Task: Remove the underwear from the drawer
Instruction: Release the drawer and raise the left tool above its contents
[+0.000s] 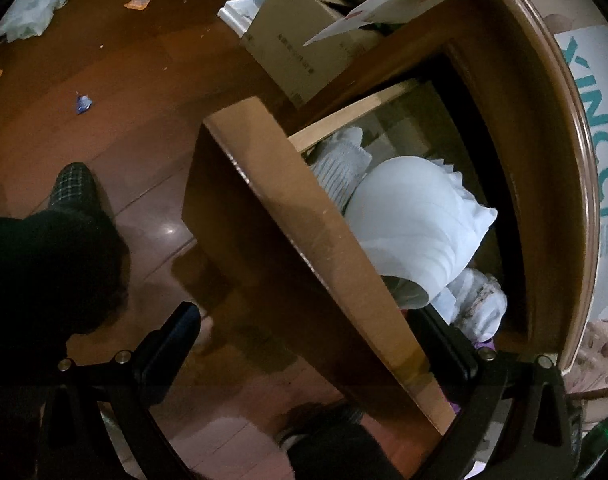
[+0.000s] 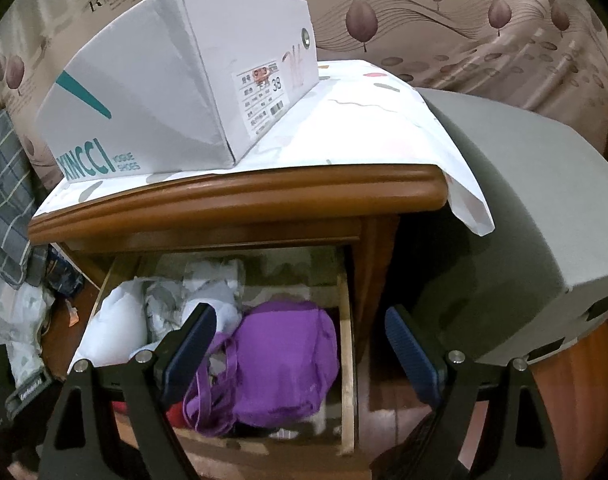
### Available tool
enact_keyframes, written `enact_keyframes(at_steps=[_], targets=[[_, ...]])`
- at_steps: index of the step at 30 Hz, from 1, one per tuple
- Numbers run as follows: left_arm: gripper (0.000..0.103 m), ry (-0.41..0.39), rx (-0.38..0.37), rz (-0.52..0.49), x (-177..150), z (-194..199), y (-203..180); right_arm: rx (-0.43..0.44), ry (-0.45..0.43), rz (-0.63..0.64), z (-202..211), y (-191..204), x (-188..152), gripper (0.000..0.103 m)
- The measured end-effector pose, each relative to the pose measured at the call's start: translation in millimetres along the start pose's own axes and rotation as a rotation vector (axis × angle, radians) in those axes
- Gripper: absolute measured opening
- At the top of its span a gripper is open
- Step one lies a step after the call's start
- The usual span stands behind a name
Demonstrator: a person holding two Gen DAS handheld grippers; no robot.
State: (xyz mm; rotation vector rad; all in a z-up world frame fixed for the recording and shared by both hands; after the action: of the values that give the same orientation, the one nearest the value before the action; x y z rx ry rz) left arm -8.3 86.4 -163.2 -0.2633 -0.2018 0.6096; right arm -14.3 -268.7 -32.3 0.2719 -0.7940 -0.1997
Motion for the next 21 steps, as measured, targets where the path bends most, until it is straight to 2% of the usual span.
enact_keyframes(at_steps=[3,8,11,16,21], targets=[[0.103,0.006,0.008,-0.009,2,0,2,0.004,0.005,0.002,-2,2,0,0.089],[0.103,-0.060,0.072,-0.093,7,7,-6,0.007,0.007,0.009,-2,4,0,0.089],[0.103,-0.130,0.140,-0.164,8,15,-12,0.015,0.010,0.000,-4,4,0,0.089],[0.101,-0.267,0.300,-0.318,7,42,-25,0.028,0.022,0.000,-5,6,-3,0.089],[0.102,-0.404,0.346,-0.476,-3,79,-43,0.038,0.035,0.010,-7,10,-5,0.089]])
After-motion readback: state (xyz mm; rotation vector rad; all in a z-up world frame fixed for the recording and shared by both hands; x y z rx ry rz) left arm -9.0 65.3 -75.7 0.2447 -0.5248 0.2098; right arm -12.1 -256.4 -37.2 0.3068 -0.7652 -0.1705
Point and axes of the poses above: each gripper's, at about its wrist camera, not at the fingertips, and z roughly against the way its jaws point, y to its left, x to its top, the point moved 7 cm from there along -z, roughly the way its jaws point, and after that the axes turned 14 degrees about x, right-handed, at the moved point
